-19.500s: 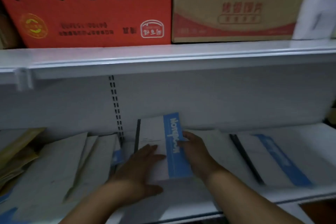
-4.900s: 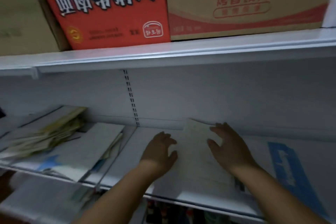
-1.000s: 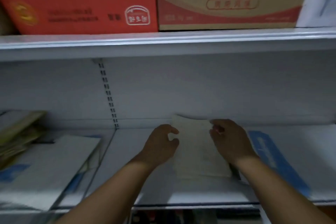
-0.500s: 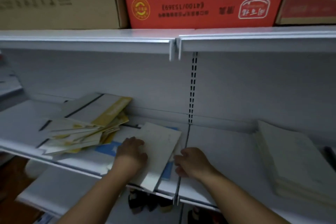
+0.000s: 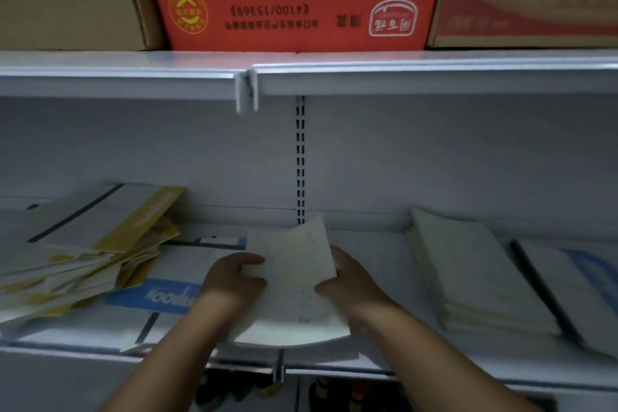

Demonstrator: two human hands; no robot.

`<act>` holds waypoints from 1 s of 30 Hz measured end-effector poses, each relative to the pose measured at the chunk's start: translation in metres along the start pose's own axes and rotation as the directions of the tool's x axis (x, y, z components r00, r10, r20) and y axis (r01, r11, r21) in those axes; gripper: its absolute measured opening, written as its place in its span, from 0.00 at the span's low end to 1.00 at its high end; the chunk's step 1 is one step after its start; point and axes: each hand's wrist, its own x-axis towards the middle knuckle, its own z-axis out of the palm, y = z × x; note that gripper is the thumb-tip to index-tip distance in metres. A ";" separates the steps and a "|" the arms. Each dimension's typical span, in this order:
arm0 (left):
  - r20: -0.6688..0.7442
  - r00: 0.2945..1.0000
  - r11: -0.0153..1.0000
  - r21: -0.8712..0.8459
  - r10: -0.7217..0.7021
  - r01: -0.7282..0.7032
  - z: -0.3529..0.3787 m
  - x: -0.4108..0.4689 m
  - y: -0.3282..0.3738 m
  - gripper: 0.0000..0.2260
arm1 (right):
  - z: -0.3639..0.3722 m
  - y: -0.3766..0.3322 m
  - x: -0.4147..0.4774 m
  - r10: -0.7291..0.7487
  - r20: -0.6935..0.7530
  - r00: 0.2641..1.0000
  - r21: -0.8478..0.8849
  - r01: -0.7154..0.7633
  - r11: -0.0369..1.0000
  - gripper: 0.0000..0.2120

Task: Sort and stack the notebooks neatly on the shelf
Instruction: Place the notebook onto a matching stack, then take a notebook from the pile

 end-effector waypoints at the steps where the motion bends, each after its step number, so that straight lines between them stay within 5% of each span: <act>1: 0.002 0.999 0.999 -0.002 0.033 -0.033 0.010 -0.001 0.010 0.12 | -0.015 -0.001 -0.004 -0.035 -0.052 0.998 -0.050 0.032 0.998 0.22; 6: 0.042 0.986 0.981 -0.117 0.159 -0.153 0.076 -0.014 0.068 0.12 | -0.098 0.006 -0.029 -0.160 -0.228 0.960 -0.293 0.089 0.952 0.24; 14: 0.137 0.931 0.941 -0.062 0.339 -0.334 0.181 -0.018 0.149 0.14 | -0.218 0.042 -0.056 -0.207 -0.396 0.895 -0.379 0.046 0.924 0.18; 19: 0.291 0.906 0.917 0.161 0.309 -0.364 0.220 -0.011 0.150 0.27 | -0.247 0.073 -0.043 -0.044 -0.338 0.940 -0.551 -0.160 0.819 0.22; 23: 0.373 0.885 0.911 0.188 0.279 -0.366 0.226 -0.011 0.145 0.30 | -0.246 0.070 -0.042 0.080 -0.294 0.953 -0.676 -0.267 0.687 0.12; 27: 0.317 0.889 0.901 0.172 0.331 -0.397 0.204 -0.014 0.135 0.27 | -0.222 0.046 -0.040 -0.094 -0.316 0.944 -0.750 -0.188 0.634 0.23; 30: 0.227 0.898 0.868 0.254 0.376 -0.427 0.164 -0.012 0.110 0.25 | -0.172 0.020 -0.033 -0.306 -0.296 0.905 -0.688 0.020 0.726 0.18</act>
